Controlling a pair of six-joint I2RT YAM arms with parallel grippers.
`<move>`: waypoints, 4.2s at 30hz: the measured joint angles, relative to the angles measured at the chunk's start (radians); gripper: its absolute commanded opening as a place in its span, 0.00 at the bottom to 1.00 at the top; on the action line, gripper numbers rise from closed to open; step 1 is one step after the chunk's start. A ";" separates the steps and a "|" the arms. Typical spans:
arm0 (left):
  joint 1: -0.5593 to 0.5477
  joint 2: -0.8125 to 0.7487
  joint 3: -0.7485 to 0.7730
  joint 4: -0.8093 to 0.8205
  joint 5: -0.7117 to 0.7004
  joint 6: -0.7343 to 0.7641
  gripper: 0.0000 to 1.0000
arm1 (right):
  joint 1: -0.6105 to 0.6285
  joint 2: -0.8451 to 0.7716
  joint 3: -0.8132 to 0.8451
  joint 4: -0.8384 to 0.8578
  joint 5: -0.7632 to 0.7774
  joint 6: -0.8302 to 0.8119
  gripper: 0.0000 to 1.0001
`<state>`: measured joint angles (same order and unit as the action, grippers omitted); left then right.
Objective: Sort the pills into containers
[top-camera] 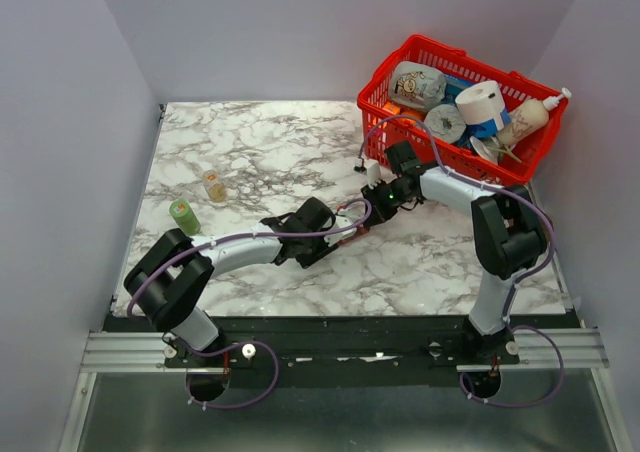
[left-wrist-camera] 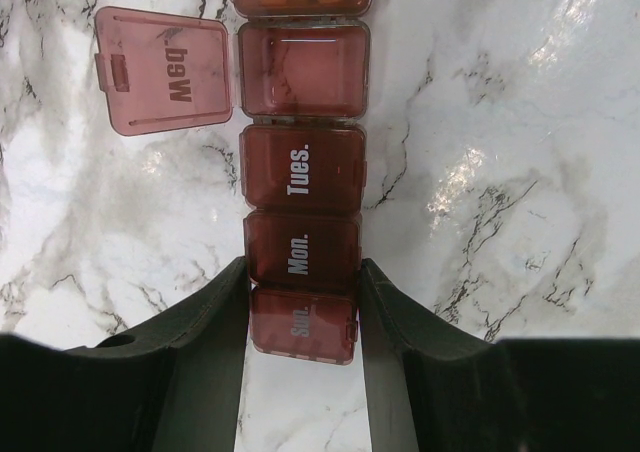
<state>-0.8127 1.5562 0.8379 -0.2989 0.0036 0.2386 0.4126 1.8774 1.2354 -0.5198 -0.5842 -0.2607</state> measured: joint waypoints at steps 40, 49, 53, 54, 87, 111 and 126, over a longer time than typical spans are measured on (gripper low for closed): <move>0.000 0.019 0.017 0.002 0.000 -0.004 0.18 | -0.026 -0.130 0.027 -0.080 -0.092 -0.013 0.13; 0.003 -0.026 0.017 0.004 0.000 -0.037 0.77 | -0.072 -0.358 0.018 -0.079 -0.208 -0.122 0.28; 0.019 -0.121 0.017 0.009 0.006 -0.054 0.78 | -0.088 -0.375 0.004 -0.083 -0.223 -0.151 0.33; 0.025 -0.144 0.017 0.010 0.010 -0.057 0.79 | -0.092 -0.381 0.001 -0.085 -0.225 -0.158 0.34; 0.827 -0.377 0.079 0.111 -0.027 -0.488 0.99 | -0.112 -0.667 -0.053 0.099 -0.238 -0.001 1.00; 0.827 0.120 0.153 0.246 -0.169 -0.453 0.84 | -0.112 -0.589 -0.143 0.134 -0.372 -0.002 1.00; 0.827 0.150 0.153 0.255 -0.169 -0.422 0.10 | -0.112 -0.587 -0.160 0.132 -0.412 -0.055 1.00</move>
<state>0.0139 1.7058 0.9913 -0.0437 -0.1658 -0.1833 0.3008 1.2907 1.0756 -0.3874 -0.9966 -0.3157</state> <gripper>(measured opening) 0.585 0.997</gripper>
